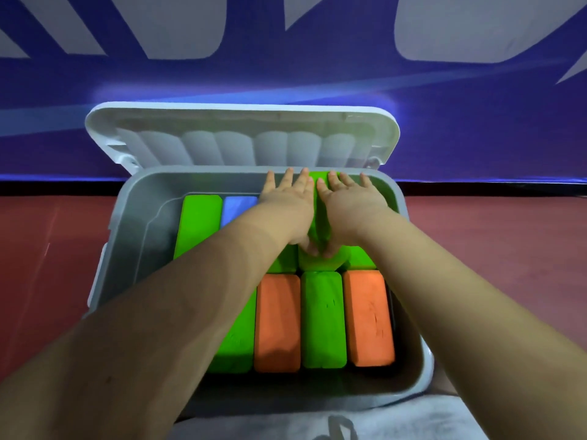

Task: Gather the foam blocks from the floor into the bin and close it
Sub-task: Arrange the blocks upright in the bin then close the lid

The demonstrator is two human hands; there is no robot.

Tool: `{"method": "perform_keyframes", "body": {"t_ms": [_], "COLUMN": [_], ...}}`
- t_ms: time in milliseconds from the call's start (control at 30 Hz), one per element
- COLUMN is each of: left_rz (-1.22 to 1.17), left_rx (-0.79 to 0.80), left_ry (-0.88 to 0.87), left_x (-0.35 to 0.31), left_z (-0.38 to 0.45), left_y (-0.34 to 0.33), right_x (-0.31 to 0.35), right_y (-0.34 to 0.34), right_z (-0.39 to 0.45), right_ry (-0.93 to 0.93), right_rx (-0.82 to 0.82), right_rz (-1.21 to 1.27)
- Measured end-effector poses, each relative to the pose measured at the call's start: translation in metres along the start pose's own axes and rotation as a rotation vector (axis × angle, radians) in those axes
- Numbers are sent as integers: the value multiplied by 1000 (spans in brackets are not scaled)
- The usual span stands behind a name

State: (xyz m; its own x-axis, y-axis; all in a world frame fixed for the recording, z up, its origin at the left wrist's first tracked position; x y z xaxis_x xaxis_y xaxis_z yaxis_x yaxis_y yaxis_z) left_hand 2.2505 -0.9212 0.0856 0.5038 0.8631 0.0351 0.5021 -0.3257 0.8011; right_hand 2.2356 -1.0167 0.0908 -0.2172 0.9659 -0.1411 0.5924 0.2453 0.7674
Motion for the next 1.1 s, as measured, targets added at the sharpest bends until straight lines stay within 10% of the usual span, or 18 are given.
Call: {"method": "perform_keyframes", "body": {"t_ms": [1100], "left_rz": [-132], "left_rx": [140], "left_ry": [59], "left_x": [-11], "left_z": [68], "left_y": [-72], "right_x": [-4], "right_y": [-73], "right_z": [64], "right_ry": [133], "right_rx": [-2], "right_rz": [130]}}
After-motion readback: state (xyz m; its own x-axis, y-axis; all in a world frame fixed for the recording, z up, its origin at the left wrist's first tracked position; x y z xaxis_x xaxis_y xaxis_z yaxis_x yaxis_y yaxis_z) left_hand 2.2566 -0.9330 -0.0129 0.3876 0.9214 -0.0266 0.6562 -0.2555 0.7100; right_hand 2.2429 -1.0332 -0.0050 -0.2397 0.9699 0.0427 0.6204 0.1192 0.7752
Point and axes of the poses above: each hand's wrist, its own z-axis towards the middle knuckle, its own y-axis out of the back of the hand, x = y × z, the point moved 2 cm from there along z, towards the middle knuckle
